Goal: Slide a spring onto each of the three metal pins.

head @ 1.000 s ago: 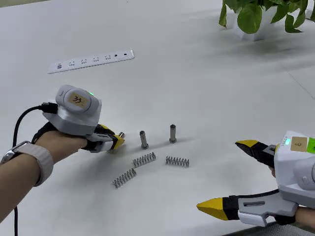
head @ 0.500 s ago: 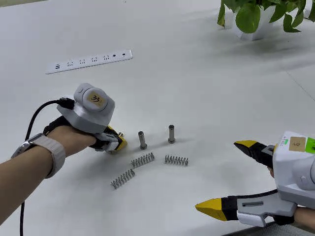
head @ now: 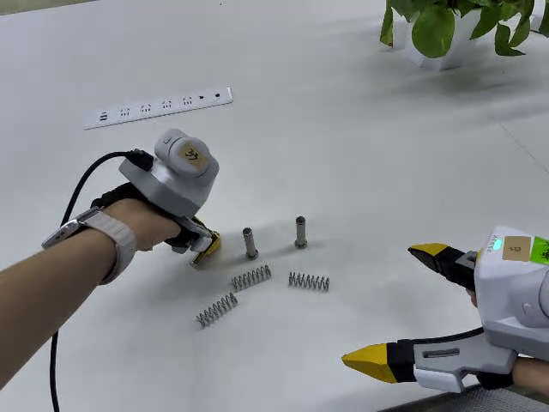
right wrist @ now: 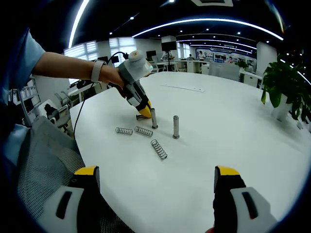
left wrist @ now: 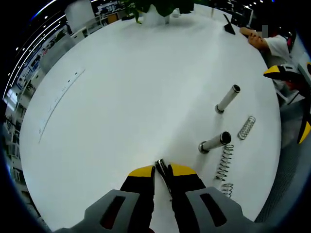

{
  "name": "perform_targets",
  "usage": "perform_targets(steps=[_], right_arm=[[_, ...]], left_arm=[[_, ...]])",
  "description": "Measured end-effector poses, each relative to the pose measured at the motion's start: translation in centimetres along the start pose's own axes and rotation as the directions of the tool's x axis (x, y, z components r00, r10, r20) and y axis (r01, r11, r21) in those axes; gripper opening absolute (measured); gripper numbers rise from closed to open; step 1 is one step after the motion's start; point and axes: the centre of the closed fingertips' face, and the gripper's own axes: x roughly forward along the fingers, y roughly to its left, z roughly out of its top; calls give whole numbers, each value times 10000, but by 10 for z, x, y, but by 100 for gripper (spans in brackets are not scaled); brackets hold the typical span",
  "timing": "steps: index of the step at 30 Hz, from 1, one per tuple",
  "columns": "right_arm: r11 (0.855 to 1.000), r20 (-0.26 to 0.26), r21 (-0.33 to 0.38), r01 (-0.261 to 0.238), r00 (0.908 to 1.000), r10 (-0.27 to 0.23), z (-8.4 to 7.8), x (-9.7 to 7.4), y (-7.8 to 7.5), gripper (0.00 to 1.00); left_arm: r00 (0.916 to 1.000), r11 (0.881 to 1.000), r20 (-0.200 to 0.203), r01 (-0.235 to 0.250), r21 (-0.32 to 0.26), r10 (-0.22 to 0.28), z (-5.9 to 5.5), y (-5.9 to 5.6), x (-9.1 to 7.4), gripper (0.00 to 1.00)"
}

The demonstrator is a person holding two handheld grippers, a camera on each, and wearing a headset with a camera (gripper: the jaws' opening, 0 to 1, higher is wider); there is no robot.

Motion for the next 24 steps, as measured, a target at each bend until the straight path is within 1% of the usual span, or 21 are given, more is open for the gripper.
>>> perform_targets(steps=[5,9,16,18,21,22,24], right_arm=[[10000,-12,5,-9,10000,9,0,0,0,99],[10000,-36,-26,-32,10000,32,0,0,1,99],[10000,-46,-32,-34,10000,34,0,0,1,99],[10000,-56,-31,-53,10000,53,0,1,2,99],[10000,-87,-49,-54,9999,54,0,0,3,99],[10000,-85,-43,-65,9999,65,0,0,3,99],[10000,-90,-42,-78,9999,78,-1,0,3,99]], left_arm=[[9998,9998,-155,-128,-126,126,-1,1,1,10],[9995,9986,-248,-195,-494,183,-2,3,2,8],[9998,9981,-172,-144,-596,134,-3,4,2,8],[9999,9974,-89,-152,-709,146,-3,4,2,8],[9997,9965,185,-117,-829,133,-4,4,0,8],[9992,9944,379,-57,-1053,97,-4,3,0,8],[9971,9857,753,70,-1681,57,-3,3,0,8]])
